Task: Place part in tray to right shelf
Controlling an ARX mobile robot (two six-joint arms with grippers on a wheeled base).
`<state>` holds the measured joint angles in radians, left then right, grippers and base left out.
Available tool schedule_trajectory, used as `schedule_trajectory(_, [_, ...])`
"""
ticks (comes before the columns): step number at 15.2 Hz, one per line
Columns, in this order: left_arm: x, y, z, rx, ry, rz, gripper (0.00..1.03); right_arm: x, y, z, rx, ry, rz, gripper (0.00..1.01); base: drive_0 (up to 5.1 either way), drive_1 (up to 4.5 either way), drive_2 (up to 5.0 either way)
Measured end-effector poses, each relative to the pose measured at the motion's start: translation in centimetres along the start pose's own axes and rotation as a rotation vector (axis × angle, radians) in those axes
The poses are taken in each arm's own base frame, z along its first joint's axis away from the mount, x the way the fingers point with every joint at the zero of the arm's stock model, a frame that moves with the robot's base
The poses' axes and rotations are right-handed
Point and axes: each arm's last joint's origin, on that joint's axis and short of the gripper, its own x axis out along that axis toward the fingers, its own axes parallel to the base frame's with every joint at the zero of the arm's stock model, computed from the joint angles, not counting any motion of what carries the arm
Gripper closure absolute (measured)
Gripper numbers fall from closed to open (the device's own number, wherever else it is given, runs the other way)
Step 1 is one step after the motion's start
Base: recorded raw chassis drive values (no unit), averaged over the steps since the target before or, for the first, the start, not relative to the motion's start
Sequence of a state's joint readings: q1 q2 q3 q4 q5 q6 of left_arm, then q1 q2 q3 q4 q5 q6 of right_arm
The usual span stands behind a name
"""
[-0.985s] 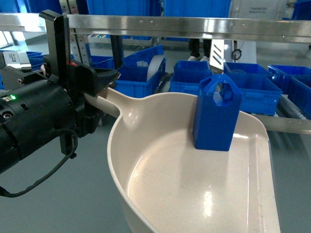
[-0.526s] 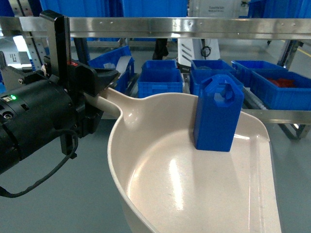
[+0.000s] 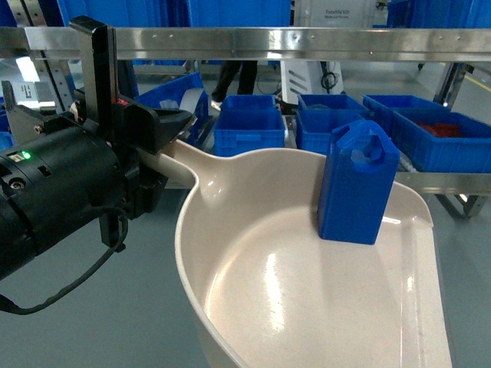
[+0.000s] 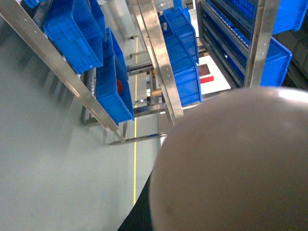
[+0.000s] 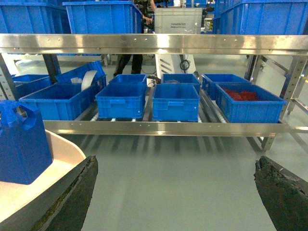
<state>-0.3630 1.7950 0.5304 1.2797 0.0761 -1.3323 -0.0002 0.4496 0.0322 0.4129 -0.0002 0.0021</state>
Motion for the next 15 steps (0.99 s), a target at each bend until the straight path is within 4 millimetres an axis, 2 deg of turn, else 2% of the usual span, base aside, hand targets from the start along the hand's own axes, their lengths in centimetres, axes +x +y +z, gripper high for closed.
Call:
schedule_trajectory(3, [0.00,0.00,0.00,0.000,0.000,0.000,0.91,0.00,0.00,0.00,0.000,0.000,0.000,0.03,-1.6,-1.60,-1.6])
schedule_trajectory(15, [0.00,0.00,0.00,0.000,-0.001,0.000,0.91,0.00,0.00,0.01,0.000,-0.001,0.000,0.03,0.0,0.00,0.0])
